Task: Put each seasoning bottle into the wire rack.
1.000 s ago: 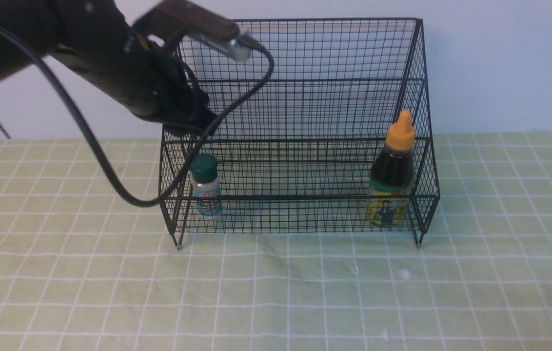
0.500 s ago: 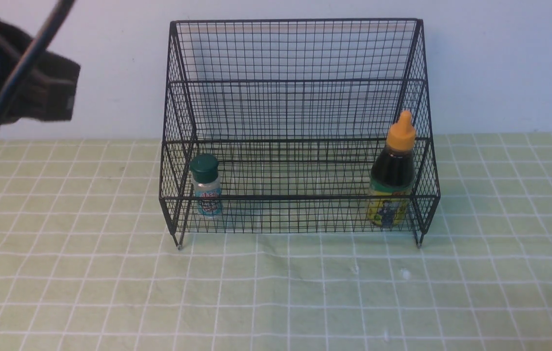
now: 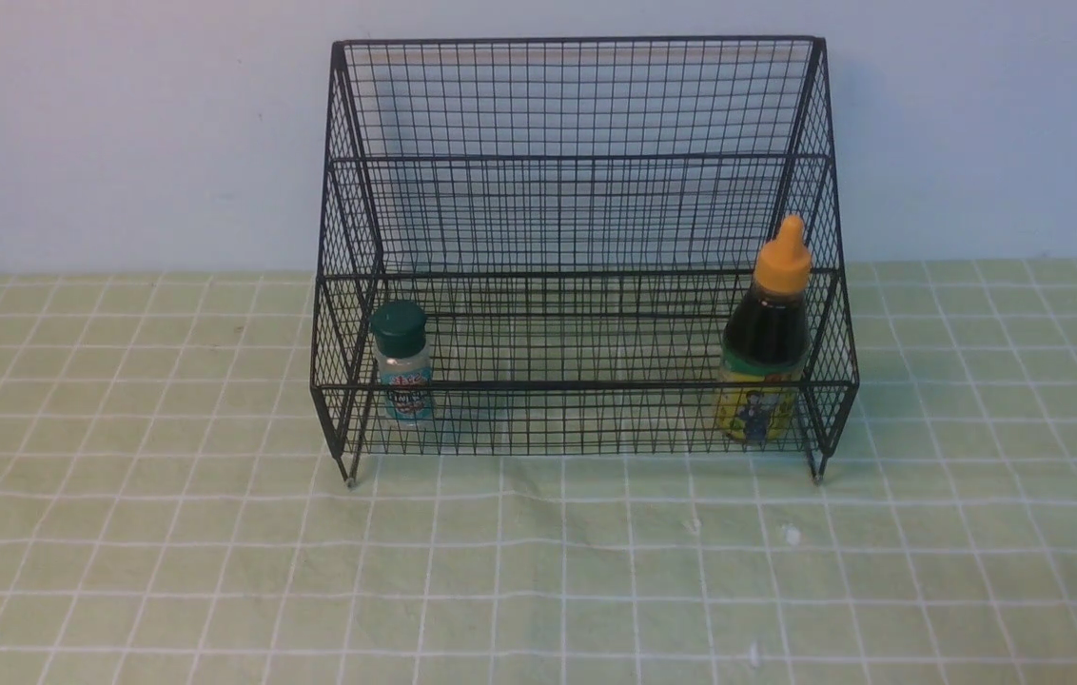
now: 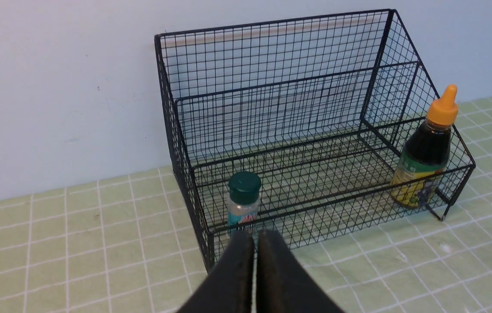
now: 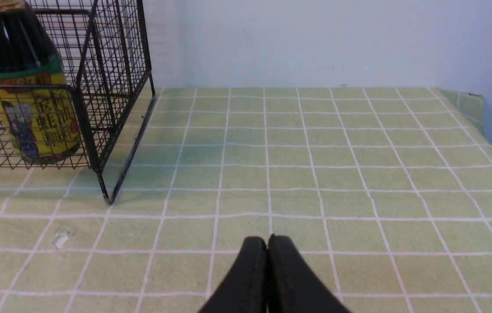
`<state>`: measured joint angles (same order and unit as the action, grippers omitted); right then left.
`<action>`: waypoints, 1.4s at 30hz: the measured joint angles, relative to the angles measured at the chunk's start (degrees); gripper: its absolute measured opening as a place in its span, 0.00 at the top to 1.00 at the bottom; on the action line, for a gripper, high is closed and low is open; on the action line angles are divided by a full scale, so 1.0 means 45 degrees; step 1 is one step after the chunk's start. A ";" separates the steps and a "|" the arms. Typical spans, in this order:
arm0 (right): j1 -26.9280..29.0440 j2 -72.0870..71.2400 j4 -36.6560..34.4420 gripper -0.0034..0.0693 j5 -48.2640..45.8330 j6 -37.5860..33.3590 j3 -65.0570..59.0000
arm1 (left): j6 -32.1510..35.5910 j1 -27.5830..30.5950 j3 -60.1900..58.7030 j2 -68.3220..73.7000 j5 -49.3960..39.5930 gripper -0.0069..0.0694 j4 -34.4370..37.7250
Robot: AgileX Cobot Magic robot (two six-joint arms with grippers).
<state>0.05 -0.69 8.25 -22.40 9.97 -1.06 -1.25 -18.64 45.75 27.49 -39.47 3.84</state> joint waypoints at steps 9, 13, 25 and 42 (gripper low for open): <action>0.0000 0.0000 0.0000 0.97 0.0000 0.0000 0.0000 | 0.0277 0.0000 0.0000 -0.0094 -0.0206 0.92 -0.0224; 0.0000 0.0000 0.0000 0.97 0.0000 0.0000 0.0000 | 0.0277 0.0018 -0.0592 -0.0561 0.0206 0.92 -0.0730; 0.0000 0.0000 0.0000 0.97 0.0000 0.0000 0.0000 | 0.0679 0.2630 -0.8088 -0.5580 0.4287 0.92 -0.0853; 0.0000 0.0000 0.0000 0.97 0.0012 0.0000 0.0000 | 0.0679 0.2746 -1.0518 -0.6258 0.4054 0.92 -0.0853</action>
<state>0.05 -0.69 8.25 -22.35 9.97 -1.06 1.81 -6.28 -1.59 -0.67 -21.23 0.00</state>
